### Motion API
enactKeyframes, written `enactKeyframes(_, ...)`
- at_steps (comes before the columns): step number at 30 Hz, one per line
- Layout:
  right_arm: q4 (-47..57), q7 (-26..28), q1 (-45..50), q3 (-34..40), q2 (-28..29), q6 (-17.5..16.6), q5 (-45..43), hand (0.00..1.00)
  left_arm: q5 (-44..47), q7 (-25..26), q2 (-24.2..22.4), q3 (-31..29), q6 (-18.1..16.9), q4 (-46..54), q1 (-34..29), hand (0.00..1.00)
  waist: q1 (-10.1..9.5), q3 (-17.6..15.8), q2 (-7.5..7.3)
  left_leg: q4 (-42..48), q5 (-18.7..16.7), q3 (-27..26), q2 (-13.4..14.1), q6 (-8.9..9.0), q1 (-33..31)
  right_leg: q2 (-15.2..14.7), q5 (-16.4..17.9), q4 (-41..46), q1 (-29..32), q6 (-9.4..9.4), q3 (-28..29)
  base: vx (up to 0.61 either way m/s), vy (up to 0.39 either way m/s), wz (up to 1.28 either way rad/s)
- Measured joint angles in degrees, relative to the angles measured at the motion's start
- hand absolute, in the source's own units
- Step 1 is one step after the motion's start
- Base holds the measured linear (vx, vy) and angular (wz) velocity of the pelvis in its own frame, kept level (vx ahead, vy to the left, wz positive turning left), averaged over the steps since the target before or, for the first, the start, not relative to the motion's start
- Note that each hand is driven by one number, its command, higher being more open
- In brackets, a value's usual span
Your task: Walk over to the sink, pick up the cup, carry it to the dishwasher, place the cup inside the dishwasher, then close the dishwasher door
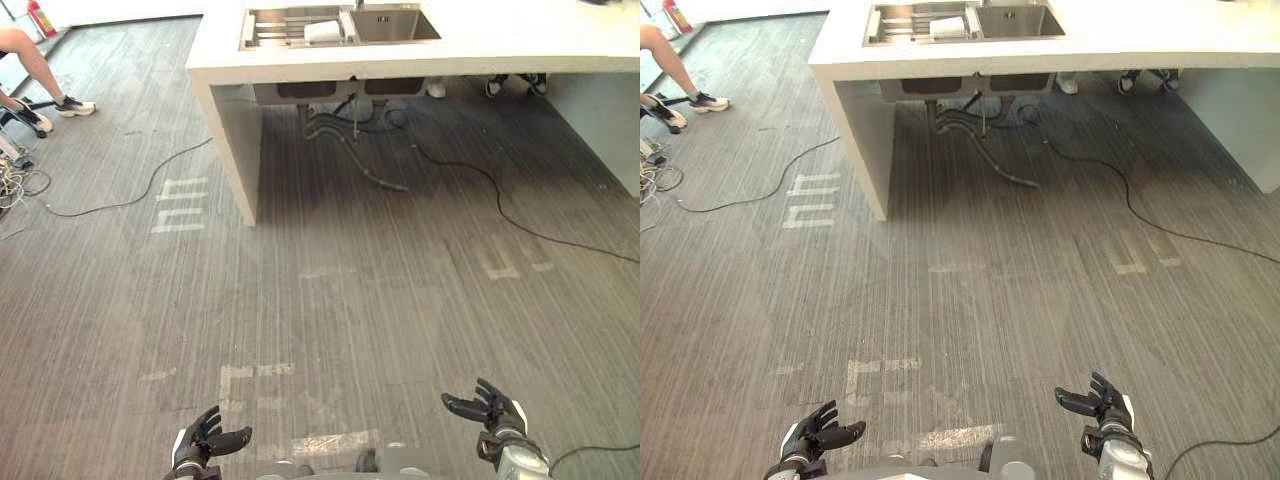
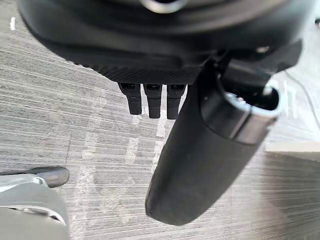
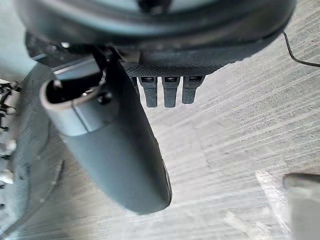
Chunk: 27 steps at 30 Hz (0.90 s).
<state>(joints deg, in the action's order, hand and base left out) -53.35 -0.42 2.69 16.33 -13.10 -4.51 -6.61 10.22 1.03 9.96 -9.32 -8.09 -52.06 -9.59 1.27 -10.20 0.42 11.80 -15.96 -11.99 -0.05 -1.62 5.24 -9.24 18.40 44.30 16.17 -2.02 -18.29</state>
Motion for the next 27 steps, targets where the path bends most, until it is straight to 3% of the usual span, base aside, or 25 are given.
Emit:
enactKeyframes(4,-0.03,0.00,-1.37,-1.91,-0.51,0.03,-0.06,0.90,2.05,0.80,0.05,0.36,-0.09,0.62,2.01,0.90,1.67,-2.28,2.44,-3.02,-0.34,0.96,4.47,1.84,3.62,0.47,-0.74,-7.77,6.99,0.30,-3.85,0.36,-0.121,0.14)
enactKeyframes(5,0.03,-0.01,-1.70,-2.09,-0.70,0.03,-0.07,0.90,2.30,1.02,0.15,0.71,-0.20,0.64,3.07,0.90,1.97,-2.74,2.92,-4.02,-0.23,1.43,6.01,2.13,4.68,0.70,-4.43,-14.44,9.10,-0.19,-3.95,0.43,-0.204,0.27)
enactKeyframes(6,0.12,-0.01,-1.66,-2.16,-0.70,0.03,-0.07,0.90,2.30,1.17,0.47,0.74,-0.27,0.63,3.96,0.90,2.25,-2.89,2.21,-4.80,-0.25,1.96,6.45,3.43,6.09,0.50,-10.62,-23.28,9.57,-0.47,-3.02,0.46,-0.232,0.32)
enactKeyframes(7,0.17,-0.02,-1.54,-2.16,-0.71,0.03,-0.07,0.90,2.30,1.23,0.66,0.78,-0.43,0.60,4.14,0.90,2.40,-2.91,1.57,-5.05,-0.59,2.22,6.49,4.56,7.05,0.06,-14.28,-26.57,9.58,-0.44,-1.81,0.52,-0.293,0.40)
enactKeyframes(8,0.24,-0.25,-1.09,-2.12,-1.01,0.03,-0.08,0.90,2.25,1.27,0.55,0.88,-0.46,0.47,4.43,0.90,2.87,-2.98,1.35,-4.55,-2.01,3.50,7.68,6.93,8.93,-0.13,-22.77,-23.66,9.77,2.38,-0.87,0.53,-0.336,0.31)
enactKeyframes(10,0.44,-0.83,-1.69,-2.10,-1.10,0.00,-0.11,0.90,2.22,1.21,-0.07,1.49,-0.76,0.49,5.48,0.90,3.06,-2.84,1.94,1.48,-1.65,5.30,9.91,8.17,7.42,0.24,-14.72,-14.91,11.94,4.31,-1.43,0.57,-0.391,0.20)
enactKeyframes(11,0.43,-0.78,-1.67,-2.09,-0.87,-0.03,-0.19,0.90,2.23,1.17,-0.29,2.03,-0.76,0.51,6.10,0.90,3.20,-2.91,2.31,10.94,0.21,6.86,12.00,9.69,3.48,0.95,-11.32,-13.51,10.30,4.76,-2.78,0.54,-0.389,0.22)
enactKeyframes(12,0.32,-0.79,-1.59,-2.10,-0.62,-0.01,-0.31,0.90,2.24,1.12,-0.46,2.01,-0.77,0.74,6.25,0.90,3.35,-3.00,2.48,17.22,2.31,7.51,13.31,9.79,0.93,1.67,-10.14,-14.01,8.62,4.93,-3.60,0.55,-0.385,0.26)
enactKeyframes(13,0.23,-0.90,-1.08,-2.30,0.23,0.00,-0.94,0.90,2.29,1.13,-0.64,1.98,-0.72,1.82,5.78,0.90,2.86,-3.19,2.84,33.79,5.66,8.10,17.06,10.21,-5.20,4.98,-9.06,-18.00,2.45,5.95,-4.77,0.55,-0.368,0.08)
enactKeyframes(15,0.27,-1.09,-0.69,-3.46,0.81,-0.32,-1.40,0.90,2.68,1.16,-0.68,1.96,-0.55,4.67,4.54,0.90,1.95,-3.37,2.56,47.59,4.17,5.58,20.21,9.16,-11.01,8.31,-9.18,-24.70,-5.80,6.45,-5.06,0.58,-0.292,-0.03)
enactKeyframes(16,0.52,-1.45,-0.48,-3.37,0.94,-0.80,-2.56,0.90,3.72,1.30,-1.29,1.94,-0.42,8.00,4.28,0.90,1.36,-3.49,1.67,50.01,3.05,1.78,20.28,7.75,-15.49,9.01,-9.17,-29.57,-11.52,6.46,-5.06,0.62,-0.261,0.06)
enactKeyframes(19,0.72,-2.13,-0.98,-3.26,0.70,-1.02,-3.15,0.90,4.72,1.64,-2.24,1.96,-0.46,16.24,3.78,0.90,0.13,-3.83,0.93,44.48,1.31,-3.01,18.54,6.20,-22.21,9.07,-9.34,-34.01,-16.27,6.17,-4.90,0.45,-0.124,0.02)
enactKeyframes(21,0.66,-2.29,-1.91,-3.31,0.99,-1.15,-3.33,0.90,5.37,1.84,-2.42,1.98,-0.53,24.59,3.68,0.90,-1.32,-4.67,-0.39,29.69,0.93,-4.71,13.04,5.23,-26.18,7.93,-9.29,-37.20,-20.26,6.05,-4.17,0.49,-0.019,-0.14)
enactKeyframes(22,0.74,-2.29,-2.03,-3.38,1.06,-1.23,-3.31,0.90,5.56,2.17,-2.73,2.02,-0.63,28.92,3.63,0.90,-2.08,-5.10,-1.13,16.86,3.92,-4.24,8.88,5.44,-26.88,6.77,-8.83,-38.49,-22.51,5.06,-3.71,0.48,0.061,-0.25)
enactKeyframes(23,0.95,-2.37,-1.83,-3.42,0.80,-1.44,-3.29,0.90,5.54,2.97,-3.76,2.02,-0.73,33.59,3.09,0.90,-2.97,-5.04,-0.77,4.65,9.31,-3.10,6.35,5.86,-27.10,6.43,-7.34,-39.42,-24.89,2.63,-2.72,0.47,0.092,-0.33)
enactKeyframes(24,0.96,-2.47,-1.60,-3.47,0.48,-1.48,-3.29,0.90,5.54,3.35,-4.45,2.02,-0.80,36.16,2.66,0.90,-3.53,-4.81,0.13,1.32,10.88,-2.27,6.00,6.09,-27.54,7.09,-6.45,-39.89,-26.14,1.42,-2.09,0.49,0.168,-0.42)
enactKeyframes(25,0.95,-2.66,-1.30,-3.88,0.01,-1.49,-3.28,0.90,5.54,4.04,-5.37,2.03,-0.98,40.22,1.86,0.90,-4.07,-4.79,1.73,0.61,13.93,-0.92,6.70,4.72,-28.38,8.52,-4.89,-40.76,-28.27,0.18,-1.40,0.53,0.220,-0.48)
enactKeyframes(26,1.01,-2.85,-0.37,-4.44,0.87,-1.47,-3.19,0.90,5.46,4.38,-5.40,1.87,-1.10,44.66,1.41,0.90,-5.19,-4.18,0.66,3.93,19.10,-0.40,6.00,1.23,-28.38,7.74,-3.24,-40.97,-30.49,-1.09,-0.29,0.68,0.277,-0.29)
enactKeyframes(27,1.11,-2.68,0.58,-4.44,2.00,-1.49,-2.86,0.90,5.40,5.17,-5.41,1.55,-1.17,49.93,1.13,0.90,-5.23,-3.09,-2.26,6.38,19.21,-0.39,3.50,-0.09,-29.30,4.74,-1.35,-39.32,-30.45,-2.15,-0.47,0.60,0.210,-0.06)
